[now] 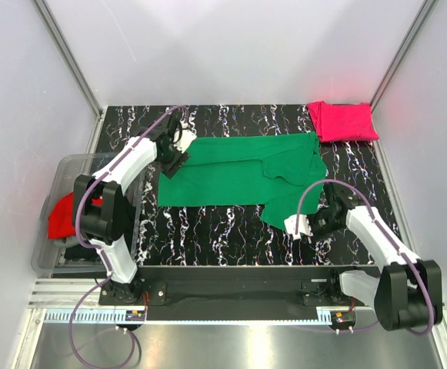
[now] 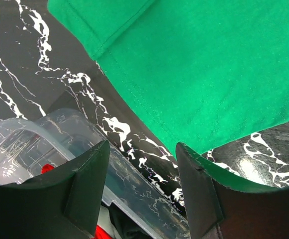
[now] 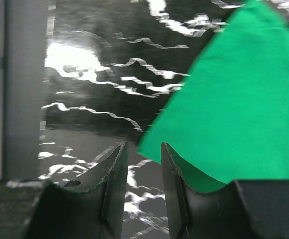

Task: Fold and stack the t-shirts
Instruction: Fold the tshirt

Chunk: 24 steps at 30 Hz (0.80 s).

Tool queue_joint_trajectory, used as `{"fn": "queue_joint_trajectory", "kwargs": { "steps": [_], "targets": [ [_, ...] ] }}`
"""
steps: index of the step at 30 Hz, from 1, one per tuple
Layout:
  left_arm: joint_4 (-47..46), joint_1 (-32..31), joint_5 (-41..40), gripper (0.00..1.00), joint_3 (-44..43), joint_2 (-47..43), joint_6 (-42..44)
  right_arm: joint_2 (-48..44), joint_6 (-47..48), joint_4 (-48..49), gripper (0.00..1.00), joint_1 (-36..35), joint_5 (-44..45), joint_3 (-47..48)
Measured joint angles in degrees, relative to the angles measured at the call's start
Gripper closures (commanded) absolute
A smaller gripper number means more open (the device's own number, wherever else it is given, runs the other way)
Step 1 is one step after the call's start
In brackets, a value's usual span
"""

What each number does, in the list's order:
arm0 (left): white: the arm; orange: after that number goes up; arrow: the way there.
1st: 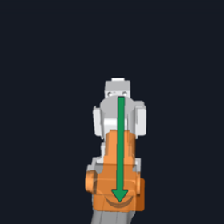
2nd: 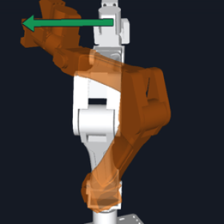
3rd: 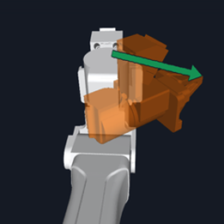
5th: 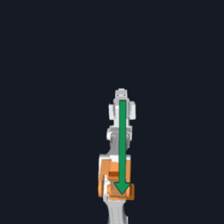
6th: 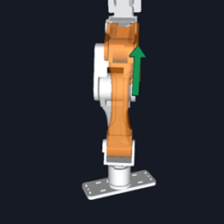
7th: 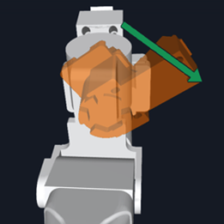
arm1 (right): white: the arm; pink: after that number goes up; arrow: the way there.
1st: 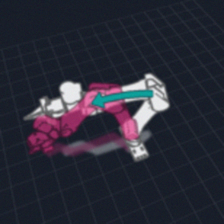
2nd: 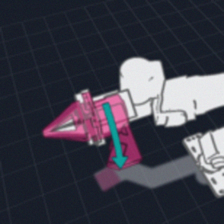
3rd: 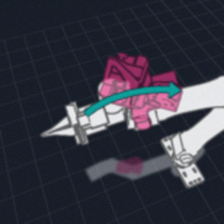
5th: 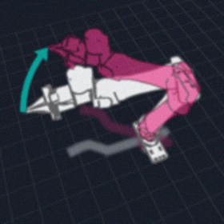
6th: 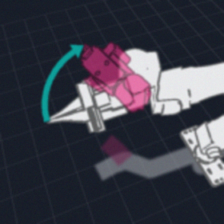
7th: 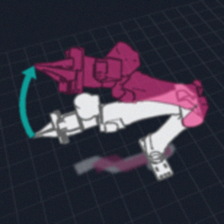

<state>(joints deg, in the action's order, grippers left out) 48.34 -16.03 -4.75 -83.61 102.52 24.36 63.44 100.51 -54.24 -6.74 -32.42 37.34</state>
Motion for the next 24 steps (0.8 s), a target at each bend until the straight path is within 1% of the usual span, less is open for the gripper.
{"fn": "queue_joint_trajectory", "kwargs": {
  "steps": [3,9,17,20,21,22,24],
  "targets": [
    [0.0,0.5,-0.1,0.39,0.0,0.0,0.0,3.7,1.2,-1.6,0.6,-0.2,0.8,0.3],
    [-0.1,0.8,-0.4,0.39,0.0,0.0,0.0,10.3,2.7,-0.9,0.59,-0.5,3.8,1.1],
    [-0.2,1.0,-0.5,0.39,0.0,0.1,0.1,12.3,3.3,1.6,0.59,-0.6,6.3,1.4],
    [-0.2,1.1,-0.5,0.39,0.0,0.5,0.1,12.5,3.4,2.7,0.65,-0.7,6.7,1.3],
    [-0.2,1.2,-0.5,0.39,0.0,0.7,0.2,12.6,3.5,3.0,0.68,-0.8,7.0,1.2],
    [-0.2,1.2,-0.5,0.39,0.0,0.9,0.2,12.8,3.4,3.4,0.75,-0.9,7.3,1.2],
    [-0.3,1.3,-0.5,0.39,0.0,1.0,0.3,13.5,3.4,3.8,0.79,-1.0,7.8,1.1]
  ]
}}
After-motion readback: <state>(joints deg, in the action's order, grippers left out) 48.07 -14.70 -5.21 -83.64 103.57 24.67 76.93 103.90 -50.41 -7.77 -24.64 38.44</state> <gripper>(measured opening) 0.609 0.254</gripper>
